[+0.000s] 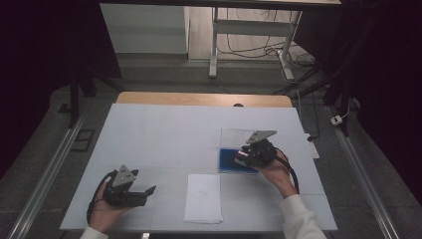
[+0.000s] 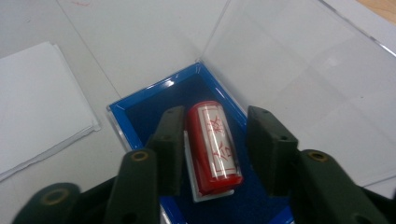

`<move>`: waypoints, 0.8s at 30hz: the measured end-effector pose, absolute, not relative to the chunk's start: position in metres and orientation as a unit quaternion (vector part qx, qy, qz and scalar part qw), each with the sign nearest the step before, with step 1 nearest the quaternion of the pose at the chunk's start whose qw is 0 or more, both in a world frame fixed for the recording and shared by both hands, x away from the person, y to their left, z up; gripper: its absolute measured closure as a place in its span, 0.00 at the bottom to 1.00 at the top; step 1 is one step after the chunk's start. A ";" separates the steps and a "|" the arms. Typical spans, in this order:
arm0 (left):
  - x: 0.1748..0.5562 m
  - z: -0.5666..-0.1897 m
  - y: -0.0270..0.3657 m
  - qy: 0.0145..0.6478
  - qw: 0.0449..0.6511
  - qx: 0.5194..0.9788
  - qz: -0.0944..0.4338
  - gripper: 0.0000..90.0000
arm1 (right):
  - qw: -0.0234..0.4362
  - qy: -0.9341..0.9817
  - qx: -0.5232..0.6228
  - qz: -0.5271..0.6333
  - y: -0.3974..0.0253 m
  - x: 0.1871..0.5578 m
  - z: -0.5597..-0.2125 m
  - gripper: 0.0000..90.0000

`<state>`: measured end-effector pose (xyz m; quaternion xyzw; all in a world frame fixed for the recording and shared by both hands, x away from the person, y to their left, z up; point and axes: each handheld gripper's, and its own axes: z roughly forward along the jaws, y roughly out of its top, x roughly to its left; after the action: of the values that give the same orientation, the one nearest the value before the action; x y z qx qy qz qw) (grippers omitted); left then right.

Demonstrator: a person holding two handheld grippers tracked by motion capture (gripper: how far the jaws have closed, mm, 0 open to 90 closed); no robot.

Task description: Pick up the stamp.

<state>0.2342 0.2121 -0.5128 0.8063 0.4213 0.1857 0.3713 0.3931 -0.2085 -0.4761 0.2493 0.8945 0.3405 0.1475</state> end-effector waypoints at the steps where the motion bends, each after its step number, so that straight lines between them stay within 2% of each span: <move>1: 0.234 -0.513 0.213 0.422 0.372 0.806 0.186 0.19 | 0.151 0.896 0.246 0.338 -0.208 0.392 -0.475 0.69; 7: 0.234 -0.513 0.213 0.423 0.370 0.805 0.188 0.19 | 0.149 0.898 0.240 0.338 -0.208 0.391 -0.475 0.75; 24: 0.234 -0.513 0.214 0.425 0.369 0.805 0.190 0.19 | 0.150 0.899 0.242 0.333 -0.209 0.392 -0.474 0.77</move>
<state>0.2336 0.2136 -0.5129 0.8046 0.4246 0.1900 0.3691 0.3915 -0.2090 -0.4744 0.2416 0.8988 0.3334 0.1505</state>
